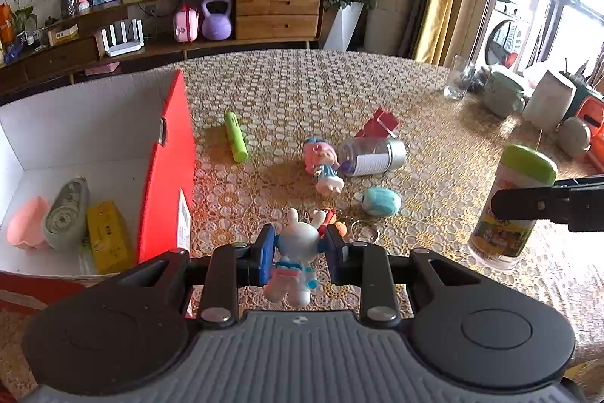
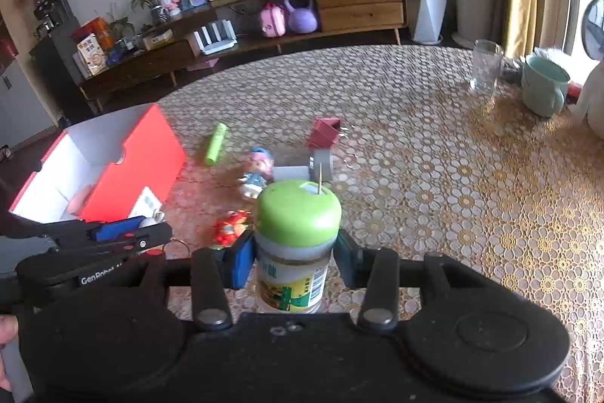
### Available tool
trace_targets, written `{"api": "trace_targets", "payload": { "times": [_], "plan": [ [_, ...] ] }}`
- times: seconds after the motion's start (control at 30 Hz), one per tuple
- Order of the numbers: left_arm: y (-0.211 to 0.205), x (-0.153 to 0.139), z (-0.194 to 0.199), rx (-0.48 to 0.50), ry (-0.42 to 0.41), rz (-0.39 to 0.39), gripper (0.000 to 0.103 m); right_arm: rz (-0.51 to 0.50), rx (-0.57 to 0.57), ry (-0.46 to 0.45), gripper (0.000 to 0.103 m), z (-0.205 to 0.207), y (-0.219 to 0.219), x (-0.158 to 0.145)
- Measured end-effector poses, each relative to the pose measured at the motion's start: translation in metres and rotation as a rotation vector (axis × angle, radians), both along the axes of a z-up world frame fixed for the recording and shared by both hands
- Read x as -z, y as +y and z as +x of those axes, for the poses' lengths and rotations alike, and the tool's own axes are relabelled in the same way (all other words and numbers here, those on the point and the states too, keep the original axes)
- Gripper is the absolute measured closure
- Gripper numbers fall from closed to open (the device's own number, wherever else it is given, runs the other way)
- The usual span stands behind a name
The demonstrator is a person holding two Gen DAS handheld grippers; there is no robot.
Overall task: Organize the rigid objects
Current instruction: 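Carry the bunny keychain and green-lidded jar in both tools over the red box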
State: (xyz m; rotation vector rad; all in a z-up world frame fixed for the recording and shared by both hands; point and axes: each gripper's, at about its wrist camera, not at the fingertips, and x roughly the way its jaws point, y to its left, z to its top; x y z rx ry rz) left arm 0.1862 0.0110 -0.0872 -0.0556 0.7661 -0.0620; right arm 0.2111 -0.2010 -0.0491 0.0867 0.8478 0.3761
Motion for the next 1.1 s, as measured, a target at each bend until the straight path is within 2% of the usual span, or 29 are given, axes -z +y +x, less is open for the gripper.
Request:
{"api": "trace_targets", "payload": {
  "times": [0.47,1.1],
  "plan": [
    [0.024,-0.064,-0.019,-0.001,-0.058,-0.029,0.076,-0.018,-0.114,-0.079,0.059,-0.016,0.047,-0.053],
    [0.133,-0.090,-0.019,-0.153,-0.092,0.010,0.076,-0.017,-0.298,-0.101,0.059,0.000,0.160,-0.074]
  ]
}}
